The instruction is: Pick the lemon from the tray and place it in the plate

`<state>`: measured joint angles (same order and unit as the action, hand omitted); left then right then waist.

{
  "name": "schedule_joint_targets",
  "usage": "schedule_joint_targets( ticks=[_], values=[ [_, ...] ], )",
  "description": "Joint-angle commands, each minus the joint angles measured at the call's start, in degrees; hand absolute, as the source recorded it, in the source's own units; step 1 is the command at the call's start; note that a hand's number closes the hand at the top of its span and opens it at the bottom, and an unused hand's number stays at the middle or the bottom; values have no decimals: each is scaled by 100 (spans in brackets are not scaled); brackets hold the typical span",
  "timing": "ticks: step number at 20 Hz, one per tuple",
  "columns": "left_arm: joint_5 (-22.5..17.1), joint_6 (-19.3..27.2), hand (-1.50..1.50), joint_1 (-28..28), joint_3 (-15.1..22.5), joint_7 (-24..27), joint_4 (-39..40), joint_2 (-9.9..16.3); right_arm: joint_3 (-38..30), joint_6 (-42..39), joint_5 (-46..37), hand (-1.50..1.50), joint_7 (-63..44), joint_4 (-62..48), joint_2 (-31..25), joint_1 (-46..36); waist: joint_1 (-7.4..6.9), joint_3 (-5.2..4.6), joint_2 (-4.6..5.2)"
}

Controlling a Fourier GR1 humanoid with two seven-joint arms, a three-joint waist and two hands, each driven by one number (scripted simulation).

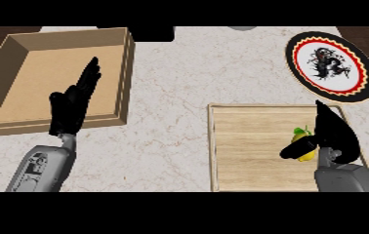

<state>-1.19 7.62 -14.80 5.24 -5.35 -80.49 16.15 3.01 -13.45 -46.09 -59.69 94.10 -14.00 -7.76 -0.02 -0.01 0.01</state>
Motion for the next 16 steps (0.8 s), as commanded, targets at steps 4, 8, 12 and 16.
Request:
schedule_joint_targets(
  ticks=[4, 8, 12, 16],
  values=[
    [217, -104, 0, -188, -160, -56, 90, -103, -161, -163, -137, -150, -238, -420, 197, -47, 15, 0, 1],
    [109, -420, 0, -3, -377, -86, -41, -8, -215, -9, -320, -150, 5, -734, 252, 57, 6, 1, -1],
    [363, -282, 0, -94, -344, -150, -57, -265, -329, 243, -542, 150, 664, -804, -26, 107, 8, 1, -2],
    [251, -533, 0, 418, -419, -420, -829, -127, -106, 647, -980, 150, 478, -968, 327, 80, -20, 2, -5]
  ],
)
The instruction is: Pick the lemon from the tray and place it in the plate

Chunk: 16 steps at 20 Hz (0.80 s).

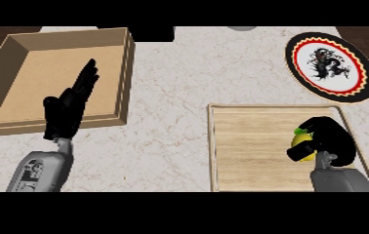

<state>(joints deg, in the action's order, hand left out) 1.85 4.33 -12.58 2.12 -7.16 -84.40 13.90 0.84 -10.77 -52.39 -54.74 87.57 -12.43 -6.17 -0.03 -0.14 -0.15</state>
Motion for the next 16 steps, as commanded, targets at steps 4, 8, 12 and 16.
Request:
schedule_joint_targets(
  ticks=[4, 8, 12, 16],
  values=[
    [71, -194, 0, -638, -303, 149, 823, -73, -90, 236, -253, 150, 396, 72, -167, 346, 37, 13, 17],
    [33, -95, 0, -160, -199, 242, 366, -45, -1047, -470, 1016, 150, 3358, -932, -2184, 308, 41, 55, 88],
    [27, -102, 0, -202, -146, 182, 288, -86, -1357, -595, 1247, 150, 4468, -1292, -2903, 152, -8, 104, 126],
    [55, -110, 0, -254, -88, 170, 247, -113, -1927, -257, 1585, 150, 5819, -1771, -3494, -130, -44, 113, 104]
  ],
)
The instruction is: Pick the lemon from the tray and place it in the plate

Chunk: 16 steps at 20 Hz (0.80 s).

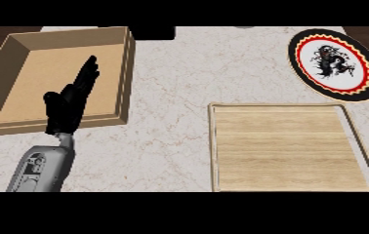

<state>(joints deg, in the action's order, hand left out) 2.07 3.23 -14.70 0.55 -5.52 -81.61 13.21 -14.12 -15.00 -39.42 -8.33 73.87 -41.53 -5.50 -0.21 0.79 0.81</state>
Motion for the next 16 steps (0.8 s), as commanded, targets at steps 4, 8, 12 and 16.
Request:
schedule_joint_targets(
  ticks=[4, 8, 12, 16],
  values=[
    [19, 49, 0, -31, 19, 34, 37, -73, -1092, 632, 830, 150, 2440, -779, -791, -519, -13, 26, -2],
    [-31, -47, 0, -126, 18, -16, 18, -37, -1521, 577, 1312, 150, 3747, -1456, -1129, -858, -148, 7, 21],
    [97, 9, 0, -359, 165, -54, 55, -142, -1599, 502, 1524, 150, 4986, -2293, -1221, -1138, -251, -2, 65],
    [49, -121, 0, -235, 105, 134, 222, -72, -1463, -139, 1568, 150, 5583, -3312, -1619, -1713, -394, -35, 73]
  ],
)
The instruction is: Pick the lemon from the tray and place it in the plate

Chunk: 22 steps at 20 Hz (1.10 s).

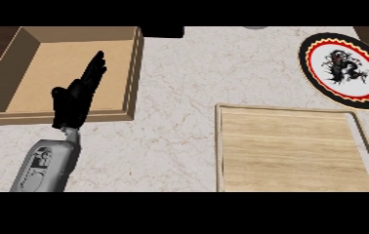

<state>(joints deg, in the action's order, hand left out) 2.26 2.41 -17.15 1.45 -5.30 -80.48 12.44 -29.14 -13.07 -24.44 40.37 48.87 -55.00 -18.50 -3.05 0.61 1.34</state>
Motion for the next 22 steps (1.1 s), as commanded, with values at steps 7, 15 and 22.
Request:
schedule_joint_targets(
  ticks=[7, 15, 22],
  values=[
    [178, 106, 0, -164, 210, -65, -10, -222, 793, -113, -584, 150, 726, -1947, 252, -1651, -217, -28, 13],
    [111, -51, 0, -295, 88, -47, 193, -120, 1465, 708, -1457, 150, 615, -2720, 837, -2524, -155, -35, 25],
    [120, -43, 0, -401, 106, -211, 103, -163, 1693, 1162, -1896, 150, 74, -3594, 1350, -2803, -150, -29, 33]
  ],
)
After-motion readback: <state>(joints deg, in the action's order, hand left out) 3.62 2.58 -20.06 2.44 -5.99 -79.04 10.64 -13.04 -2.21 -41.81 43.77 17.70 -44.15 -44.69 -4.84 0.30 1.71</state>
